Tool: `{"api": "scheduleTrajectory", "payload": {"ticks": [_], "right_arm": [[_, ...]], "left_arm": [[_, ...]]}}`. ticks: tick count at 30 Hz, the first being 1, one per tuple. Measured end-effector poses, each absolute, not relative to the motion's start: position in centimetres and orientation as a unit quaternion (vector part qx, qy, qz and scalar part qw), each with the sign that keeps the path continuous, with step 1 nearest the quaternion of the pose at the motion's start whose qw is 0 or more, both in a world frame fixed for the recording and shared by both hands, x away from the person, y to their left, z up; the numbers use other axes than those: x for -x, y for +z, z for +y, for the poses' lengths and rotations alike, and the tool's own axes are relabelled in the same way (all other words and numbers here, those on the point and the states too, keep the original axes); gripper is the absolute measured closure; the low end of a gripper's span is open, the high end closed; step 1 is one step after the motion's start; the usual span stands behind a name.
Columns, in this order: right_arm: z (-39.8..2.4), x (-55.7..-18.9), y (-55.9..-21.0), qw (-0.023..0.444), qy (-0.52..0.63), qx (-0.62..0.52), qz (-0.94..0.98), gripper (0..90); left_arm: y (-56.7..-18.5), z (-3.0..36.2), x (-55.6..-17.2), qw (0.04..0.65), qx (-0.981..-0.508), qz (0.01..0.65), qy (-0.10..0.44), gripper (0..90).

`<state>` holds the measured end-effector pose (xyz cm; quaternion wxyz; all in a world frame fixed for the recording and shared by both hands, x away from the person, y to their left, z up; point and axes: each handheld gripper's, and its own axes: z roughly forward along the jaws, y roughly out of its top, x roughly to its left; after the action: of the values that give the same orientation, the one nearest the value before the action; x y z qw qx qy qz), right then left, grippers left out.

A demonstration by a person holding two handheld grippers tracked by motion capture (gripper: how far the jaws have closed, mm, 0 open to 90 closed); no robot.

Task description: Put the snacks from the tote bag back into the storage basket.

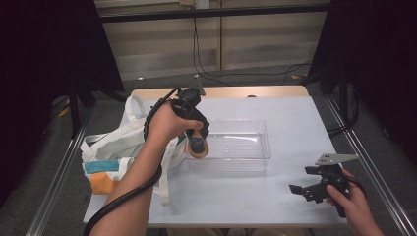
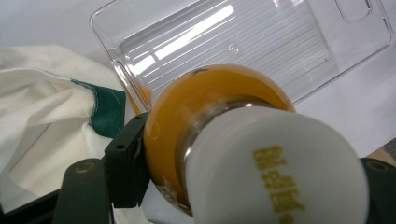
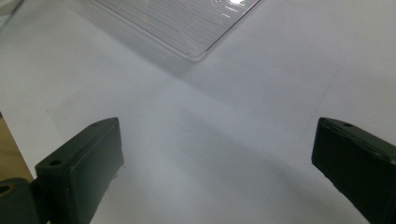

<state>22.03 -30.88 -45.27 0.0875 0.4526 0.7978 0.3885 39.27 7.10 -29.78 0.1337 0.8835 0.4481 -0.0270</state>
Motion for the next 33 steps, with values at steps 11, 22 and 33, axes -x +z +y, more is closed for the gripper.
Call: {"api": "scheduleTrajectory", "payload": {"ticks": [11, 22, 33], "right_arm": [[-30.8, -22.0, -45.3, 0.086, 0.386, -0.452, 0.8, 1.9], [-30.8, -22.0, -45.4, 0.085, 0.386, -0.45, 0.801, 2.0], [-30.7, -22.0, -45.4, 0.084, 0.384, -0.449, 0.802, 2.0]], "left_arm": [[-30.4, 7.8, -39.2, 0.128, -0.881, 0.454, -0.029, 30.3], [-30.9, 8.0, -39.1, 0.129, -0.88, 0.455, -0.033, 30.3], [-31.3, 8.2, -39.0, 0.126, -0.881, 0.454, -0.034, 30.3]]}}
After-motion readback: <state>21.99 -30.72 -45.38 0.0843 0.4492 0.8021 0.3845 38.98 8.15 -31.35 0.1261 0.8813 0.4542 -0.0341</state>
